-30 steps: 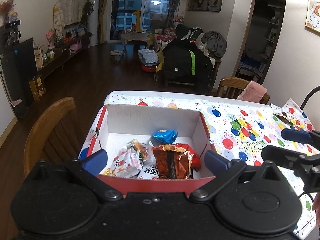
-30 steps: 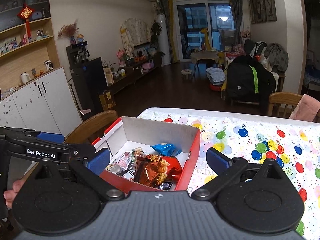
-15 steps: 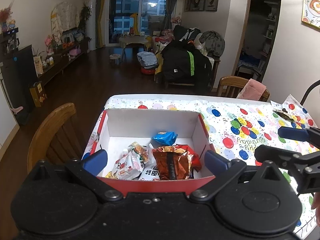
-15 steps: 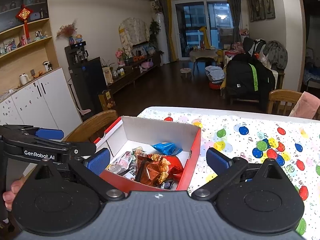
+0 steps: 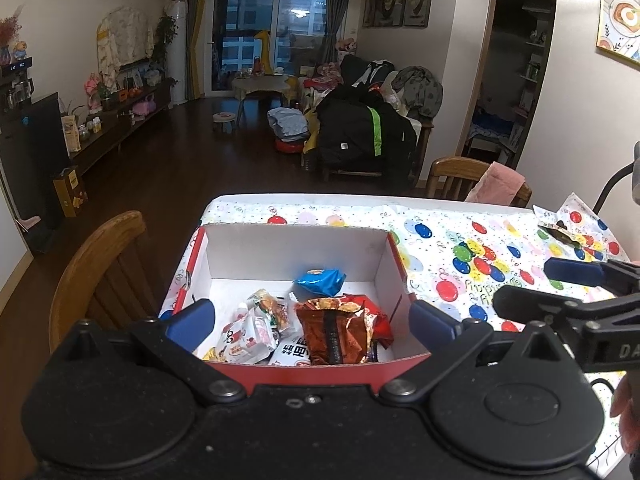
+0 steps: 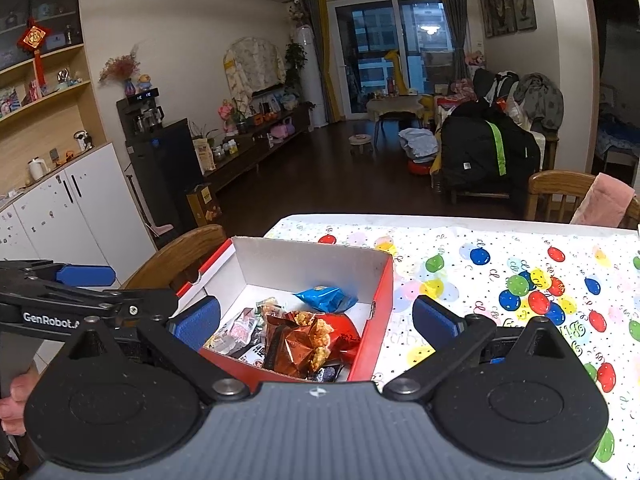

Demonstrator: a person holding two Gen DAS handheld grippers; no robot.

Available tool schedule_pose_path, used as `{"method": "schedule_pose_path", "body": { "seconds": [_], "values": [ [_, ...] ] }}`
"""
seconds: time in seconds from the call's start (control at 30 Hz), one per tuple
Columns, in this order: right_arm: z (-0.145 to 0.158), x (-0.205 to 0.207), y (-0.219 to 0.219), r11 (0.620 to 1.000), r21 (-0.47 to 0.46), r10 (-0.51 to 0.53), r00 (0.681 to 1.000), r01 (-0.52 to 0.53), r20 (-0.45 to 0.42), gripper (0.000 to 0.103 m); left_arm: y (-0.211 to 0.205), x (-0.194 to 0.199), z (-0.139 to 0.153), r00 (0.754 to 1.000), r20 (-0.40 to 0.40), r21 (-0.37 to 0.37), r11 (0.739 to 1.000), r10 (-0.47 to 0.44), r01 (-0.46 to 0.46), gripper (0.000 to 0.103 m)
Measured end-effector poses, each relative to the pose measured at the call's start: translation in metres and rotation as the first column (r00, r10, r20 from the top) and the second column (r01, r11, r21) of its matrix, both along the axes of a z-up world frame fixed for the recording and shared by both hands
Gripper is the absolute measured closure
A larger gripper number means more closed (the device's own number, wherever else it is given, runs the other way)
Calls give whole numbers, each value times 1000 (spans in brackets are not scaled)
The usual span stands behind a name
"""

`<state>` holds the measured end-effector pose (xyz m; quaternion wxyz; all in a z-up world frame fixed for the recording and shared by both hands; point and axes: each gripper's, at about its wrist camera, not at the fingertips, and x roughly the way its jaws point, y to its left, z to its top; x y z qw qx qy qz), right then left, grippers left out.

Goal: Organize snacks

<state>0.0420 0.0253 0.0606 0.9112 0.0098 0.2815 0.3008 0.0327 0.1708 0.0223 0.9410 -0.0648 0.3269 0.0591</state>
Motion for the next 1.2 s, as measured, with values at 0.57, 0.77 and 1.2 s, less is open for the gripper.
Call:
{"method": "schedule_pose_path", "body": {
  "seconds": [0.57,0.77,1.2],
  "values": [
    [-1,2,6,1000,-3,11,1000,-11,-11,0,1,-7,6,1000,16,-5,1000,-7,7,0],
    [-1,0,8,1000,-2,15,1000,-15,-14,0,0,-7,6,1000,5,-6,1000,-2,2,0],
    [-3,-8,9,999,0,32,999,-32,-33,0,-1,-12,4,1000,-16,-5,1000,22,-22,0]
  ]
}}
